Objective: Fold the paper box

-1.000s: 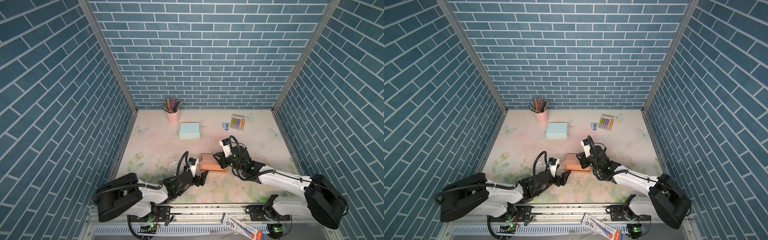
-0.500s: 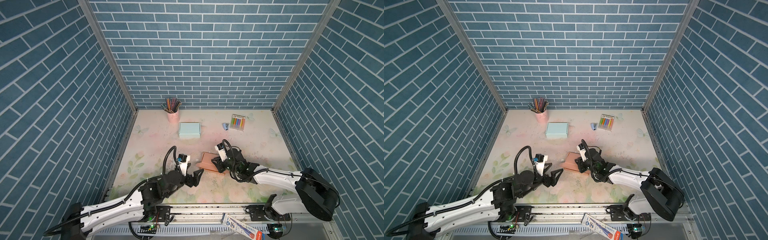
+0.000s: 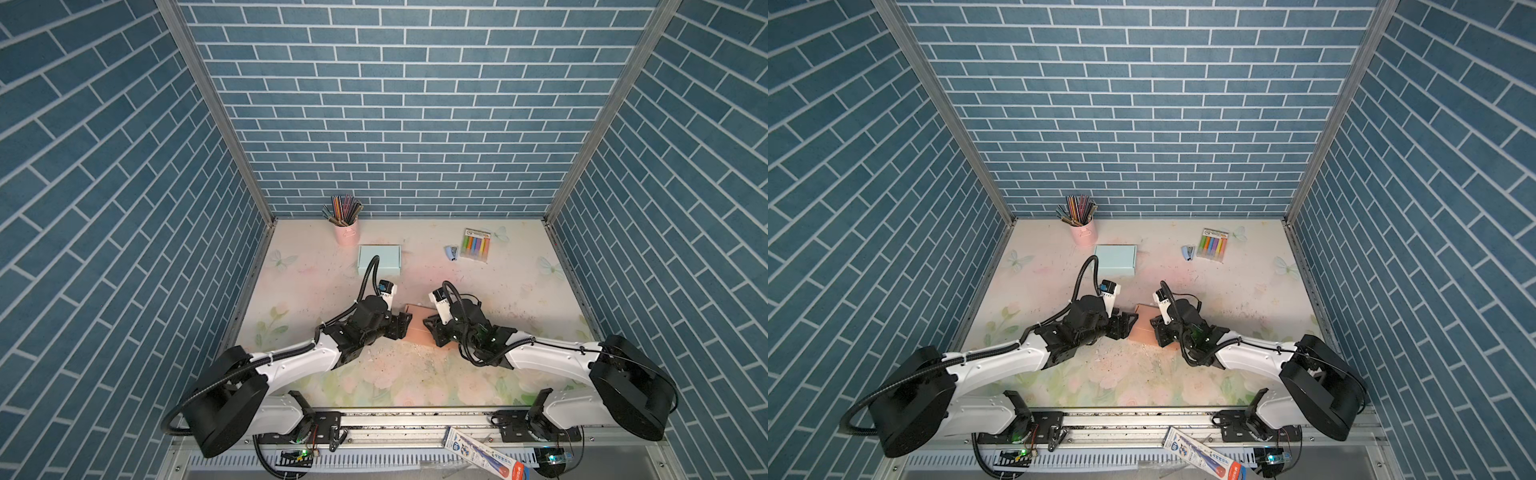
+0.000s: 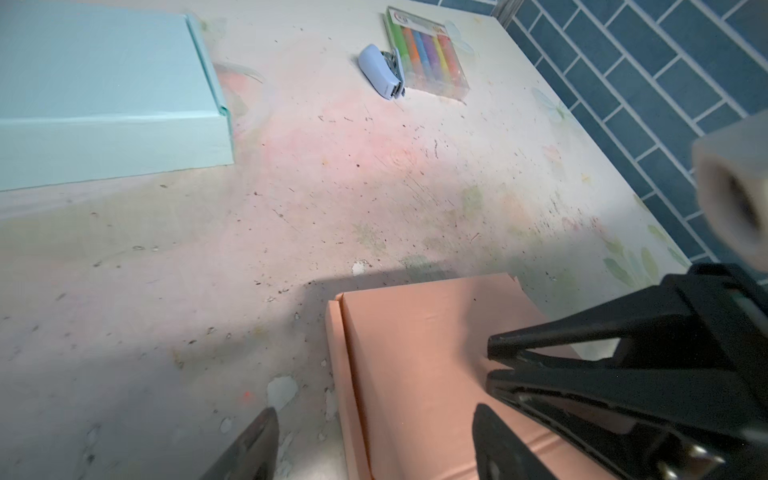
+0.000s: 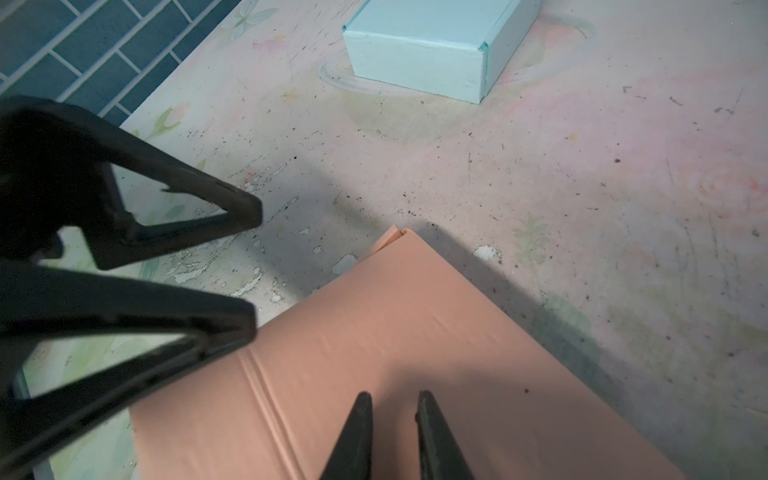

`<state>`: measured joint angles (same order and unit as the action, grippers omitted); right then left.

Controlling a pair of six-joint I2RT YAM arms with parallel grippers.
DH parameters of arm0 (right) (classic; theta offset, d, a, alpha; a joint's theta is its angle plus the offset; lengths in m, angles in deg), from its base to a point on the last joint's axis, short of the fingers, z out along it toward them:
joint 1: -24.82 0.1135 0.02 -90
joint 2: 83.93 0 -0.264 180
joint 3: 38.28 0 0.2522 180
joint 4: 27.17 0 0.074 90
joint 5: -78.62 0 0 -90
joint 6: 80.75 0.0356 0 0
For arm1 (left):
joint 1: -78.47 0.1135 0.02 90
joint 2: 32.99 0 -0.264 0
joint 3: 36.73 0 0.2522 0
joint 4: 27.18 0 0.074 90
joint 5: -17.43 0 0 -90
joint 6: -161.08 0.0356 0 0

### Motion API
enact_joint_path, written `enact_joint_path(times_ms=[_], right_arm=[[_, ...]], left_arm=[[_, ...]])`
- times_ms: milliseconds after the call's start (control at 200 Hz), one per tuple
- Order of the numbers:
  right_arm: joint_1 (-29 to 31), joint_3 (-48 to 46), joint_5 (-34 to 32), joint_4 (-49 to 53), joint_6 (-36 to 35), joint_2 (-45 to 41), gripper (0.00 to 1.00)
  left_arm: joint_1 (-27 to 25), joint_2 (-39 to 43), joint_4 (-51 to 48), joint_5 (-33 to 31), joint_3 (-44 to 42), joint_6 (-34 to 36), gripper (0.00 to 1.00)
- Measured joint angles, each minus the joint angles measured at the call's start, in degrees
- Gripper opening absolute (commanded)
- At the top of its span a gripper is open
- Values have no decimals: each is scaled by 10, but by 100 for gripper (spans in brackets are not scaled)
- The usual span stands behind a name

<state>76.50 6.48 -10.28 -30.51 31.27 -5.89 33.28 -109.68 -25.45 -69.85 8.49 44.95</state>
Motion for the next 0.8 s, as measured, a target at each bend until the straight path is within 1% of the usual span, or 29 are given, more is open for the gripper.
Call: enact_joint_path(times_ms=[110, 305, 355, 390, 500, 595, 675, 800], right_arm=[[1, -1, -3, 0, 0, -1, 21], [2, -14, -5, 8, 7, -17, 20], [2, -15, -7, 17, 12, -26, 22], [2, -16, -10, 23, 18, -35, 25], [-1, -22, -32, 48, 49, -84, 32], [-17, -32, -41, 68, 85, -137, 36], [-48, -51, -40, 77, 117, -177, 37], [-90, -95, -20, 86, 152, -206, 37]], left_arm=[[1, -33, 25, 15, -7, 0, 69], [1, -57, 73, 28, -35, -7, 64], [1, -61, 82, 30, -39, -9, 62], [1, -63, 89, 32, -42, -11, 61], [1, -63, 103, 37, -52, -15, 57], [1, -63, 108, 38, -56, -17, 55], [1, -63, 114, 38, -59, -17, 53], [0, -63, 119, 38, -62, -19, 51]])
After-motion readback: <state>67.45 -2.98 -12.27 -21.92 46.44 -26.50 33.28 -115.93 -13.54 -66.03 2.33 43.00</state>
